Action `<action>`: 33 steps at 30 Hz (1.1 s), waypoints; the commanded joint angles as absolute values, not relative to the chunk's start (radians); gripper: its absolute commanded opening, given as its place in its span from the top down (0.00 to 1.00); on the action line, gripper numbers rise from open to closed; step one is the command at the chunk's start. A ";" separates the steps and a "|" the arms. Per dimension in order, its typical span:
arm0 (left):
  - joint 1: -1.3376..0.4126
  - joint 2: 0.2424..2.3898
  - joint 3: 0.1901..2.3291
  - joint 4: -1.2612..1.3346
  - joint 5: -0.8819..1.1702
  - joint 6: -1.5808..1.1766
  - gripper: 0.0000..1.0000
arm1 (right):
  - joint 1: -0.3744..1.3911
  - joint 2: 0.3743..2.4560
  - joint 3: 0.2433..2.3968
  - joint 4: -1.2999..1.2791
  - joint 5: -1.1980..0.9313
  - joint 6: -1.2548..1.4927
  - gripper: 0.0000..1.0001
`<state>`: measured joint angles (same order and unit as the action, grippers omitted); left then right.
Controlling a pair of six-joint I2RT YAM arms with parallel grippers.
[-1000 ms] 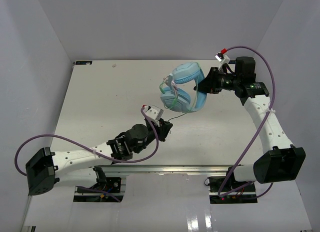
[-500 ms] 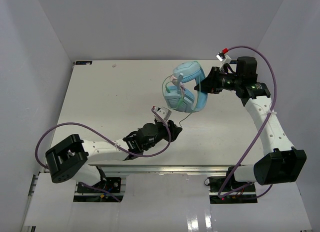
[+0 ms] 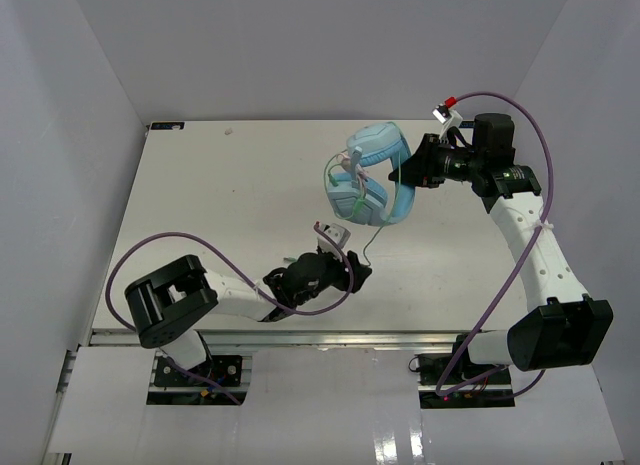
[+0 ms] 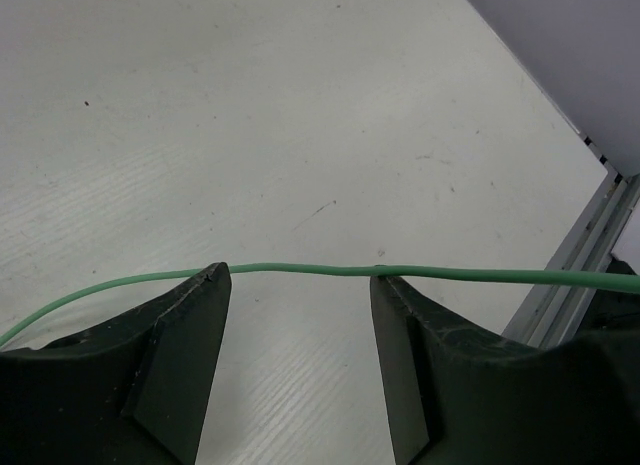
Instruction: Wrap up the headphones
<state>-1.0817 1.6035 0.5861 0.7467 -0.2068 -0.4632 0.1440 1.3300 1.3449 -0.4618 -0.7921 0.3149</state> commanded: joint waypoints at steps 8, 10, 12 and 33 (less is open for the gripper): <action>-1.076 1.653 0.600 0.678 -0.219 -0.372 0.31 | 0.137 1.289 1.372 -0.400 -0.849 0.364 0.92; -1.072 1.655 0.601 0.655 -0.233 -0.351 0.32 | 0.137 1.289 1.370 -0.400 -0.850 0.365 0.92; -1.068 1.657 0.598 0.648 -0.242 -0.340 0.32 | 0.137 1.288 1.368 -0.400 -0.851 0.365 0.92; -1.000 1.745 0.659 0.629 -0.156 -0.160 0.66 | 0.135 1.289 1.363 -0.400 -0.850 0.365 0.92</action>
